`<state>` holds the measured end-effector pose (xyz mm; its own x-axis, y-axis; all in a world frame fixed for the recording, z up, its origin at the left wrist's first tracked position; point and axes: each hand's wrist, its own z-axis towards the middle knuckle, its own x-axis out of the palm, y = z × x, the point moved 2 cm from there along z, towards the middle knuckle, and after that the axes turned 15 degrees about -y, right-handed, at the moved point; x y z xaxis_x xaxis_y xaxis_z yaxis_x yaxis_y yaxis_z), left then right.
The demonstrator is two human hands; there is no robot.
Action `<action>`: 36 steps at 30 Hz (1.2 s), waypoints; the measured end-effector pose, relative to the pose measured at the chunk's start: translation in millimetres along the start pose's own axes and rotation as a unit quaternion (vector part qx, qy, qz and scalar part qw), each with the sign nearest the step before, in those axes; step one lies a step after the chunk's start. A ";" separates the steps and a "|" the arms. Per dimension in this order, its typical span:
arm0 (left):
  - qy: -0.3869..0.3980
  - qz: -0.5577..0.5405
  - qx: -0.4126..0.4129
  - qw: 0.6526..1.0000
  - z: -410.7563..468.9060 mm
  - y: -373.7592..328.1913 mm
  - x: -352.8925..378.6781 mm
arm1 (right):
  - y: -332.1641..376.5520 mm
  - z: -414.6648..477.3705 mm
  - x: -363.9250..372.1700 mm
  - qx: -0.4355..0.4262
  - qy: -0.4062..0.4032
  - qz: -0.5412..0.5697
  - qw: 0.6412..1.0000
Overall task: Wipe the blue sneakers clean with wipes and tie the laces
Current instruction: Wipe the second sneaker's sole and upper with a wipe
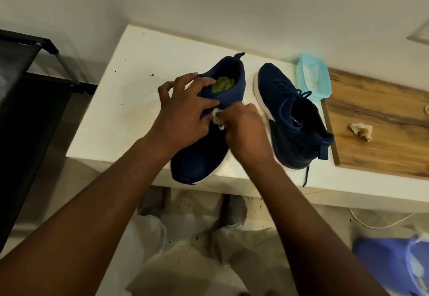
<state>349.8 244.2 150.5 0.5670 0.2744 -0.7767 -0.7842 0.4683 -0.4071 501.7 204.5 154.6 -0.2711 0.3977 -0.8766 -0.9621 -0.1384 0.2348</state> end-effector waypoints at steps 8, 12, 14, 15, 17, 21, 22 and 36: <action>-0.011 -0.084 -0.027 0.996 0.5 8.8 6.4 | -16.8 6.7 -7.9 0.034 -0.030 -0.025 0.999; 0.000 -0.141 -0.062 0.988 2.4 11.3 5.8 | 16.9 -7.6 3.7 -0.038 0.009 0.021 0.999; 0.002 -0.146 -0.060 0.987 1.5 12.4 5.4 | 12.5 -11.7 -2.8 -0.092 0.069 0.031 0.993; 0.002 -0.151 -0.056 0.987 1.4 11.6 5.2 | 3.8 -8.8 -6.4 -0.098 0.097 0.019 0.990; 0.003 -0.154 -0.053 0.987 1.1 9.3 4.9 | -13.0 0.9 -9.0 -0.066 0.097 -0.011 0.993; 0.010 -0.152 -0.064 0.986 2.6 6.9 5.9 | -3.9 7.7 1.2 -0.002 -0.022 -0.038 0.999; 0.012 -0.151 -0.067 0.986 2.8 7.1 6.3 | 5.6 3.7 2.9 -0.005 -0.012 -0.030 0.999; 0.017 -0.153 -0.074 0.985 3.0 2.7 6.3 | 6.2 -3.7 -11.0 -0.047 0.105 -0.021 0.993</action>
<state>352.0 249.7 146.0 0.7755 0.1103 -0.6216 -0.6078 0.3965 -0.6880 498.8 196.0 164.1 -0.2090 0.2082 -0.9555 -0.9630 -0.2136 0.1641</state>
